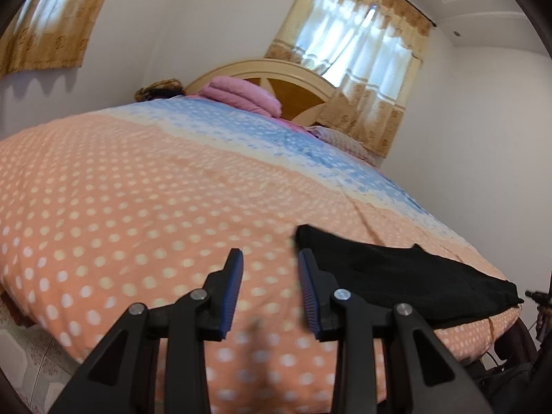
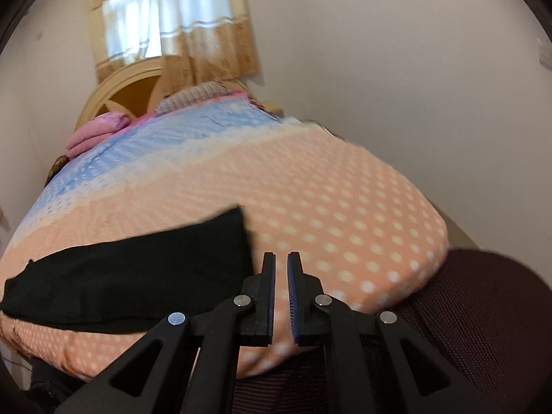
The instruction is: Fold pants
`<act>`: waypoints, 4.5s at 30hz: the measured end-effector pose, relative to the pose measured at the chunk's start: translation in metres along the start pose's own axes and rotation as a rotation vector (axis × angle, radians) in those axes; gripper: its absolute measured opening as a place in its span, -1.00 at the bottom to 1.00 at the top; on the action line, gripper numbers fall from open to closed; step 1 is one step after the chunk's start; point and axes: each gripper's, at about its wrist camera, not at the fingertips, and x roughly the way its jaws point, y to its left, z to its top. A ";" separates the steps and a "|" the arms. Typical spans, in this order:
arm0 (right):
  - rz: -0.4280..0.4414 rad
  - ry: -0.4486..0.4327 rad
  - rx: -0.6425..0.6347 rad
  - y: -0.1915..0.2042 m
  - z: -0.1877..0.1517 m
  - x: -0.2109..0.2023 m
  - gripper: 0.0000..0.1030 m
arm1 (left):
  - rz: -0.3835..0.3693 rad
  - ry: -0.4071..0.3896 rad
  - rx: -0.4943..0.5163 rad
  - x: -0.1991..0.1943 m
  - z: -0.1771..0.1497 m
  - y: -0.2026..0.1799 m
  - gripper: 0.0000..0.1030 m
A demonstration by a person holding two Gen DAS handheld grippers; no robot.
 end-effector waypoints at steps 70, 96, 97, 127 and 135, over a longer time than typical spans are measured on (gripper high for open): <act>0.812 0.536 -0.351 0.571 -0.020 0.177 -0.92 | 0.349 0.136 0.129 0.097 0.005 -0.055 0.91; 0.485 0.196 -0.016 0.207 0.016 0.050 -0.02 | 0.059 0.095 0.383 0.079 -0.015 -0.209 1.00; 0.445 0.176 0.046 0.176 0.018 0.042 -0.02 | 0.024 0.099 0.421 0.081 -0.019 -0.227 1.00; 0.269 0.090 0.439 -0.037 0.022 0.052 -0.07 | -0.408 0.422 0.778 0.130 -0.121 -0.411 -0.01; 0.309 0.110 0.336 -0.008 0.050 0.068 -0.91 | -0.424 0.419 0.747 0.136 -0.122 -0.413 -0.01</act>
